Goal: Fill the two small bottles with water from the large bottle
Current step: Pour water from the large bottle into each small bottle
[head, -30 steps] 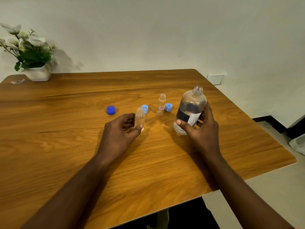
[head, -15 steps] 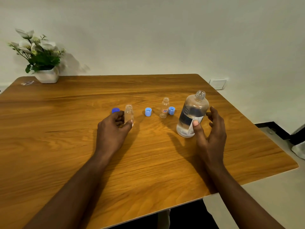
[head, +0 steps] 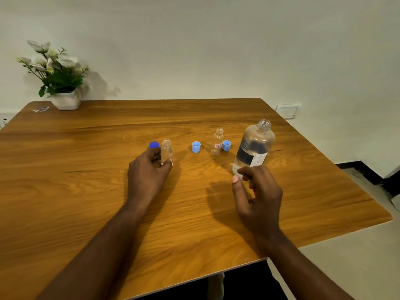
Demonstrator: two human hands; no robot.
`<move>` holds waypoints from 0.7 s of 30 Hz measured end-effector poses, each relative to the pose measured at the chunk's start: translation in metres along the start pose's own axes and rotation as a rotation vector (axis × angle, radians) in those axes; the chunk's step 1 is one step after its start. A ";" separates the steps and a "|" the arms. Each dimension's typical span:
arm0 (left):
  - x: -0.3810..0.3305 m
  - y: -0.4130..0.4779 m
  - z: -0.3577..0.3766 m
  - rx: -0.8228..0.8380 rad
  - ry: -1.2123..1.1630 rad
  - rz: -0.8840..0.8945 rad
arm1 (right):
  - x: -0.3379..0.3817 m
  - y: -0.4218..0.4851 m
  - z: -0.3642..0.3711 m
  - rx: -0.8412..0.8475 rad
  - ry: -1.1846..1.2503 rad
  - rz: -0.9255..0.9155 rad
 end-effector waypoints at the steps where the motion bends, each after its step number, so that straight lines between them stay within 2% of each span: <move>1: 0.000 -0.001 -0.001 -0.002 0.011 -0.008 | 0.003 0.000 0.002 0.016 -0.006 -0.002; 5: 0.000 -0.002 0.001 -0.016 0.030 -0.028 | 0.004 0.003 0.003 0.044 0.001 0.003; 8: -0.001 -0.008 0.000 -0.101 0.027 -0.040 | 0.004 0.003 0.004 0.061 -0.006 -0.010; 12: -0.012 -0.032 0.001 -0.196 0.026 0.060 | 0.002 0.003 0.005 0.041 0.007 -0.010; 16: -0.026 -0.045 0.023 -0.063 0.007 0.208 | -0.005 0.003 -0.002 -0.055 0.052 0.058; 21: -0.041 -0.022 0.062 0.062 0.002 0.221 | -0.014 0.005 -0.008 -0.155 0.109 0.148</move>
Point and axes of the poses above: each hand's wrist, its own y-axis towards the middle knuckle, its own z-axis out of the palm, x = y × z, the point moved 2 cm from there along y, towards the middle knuckle, and after that the axes turned 13 degrees about x, right-handed, at the moved point
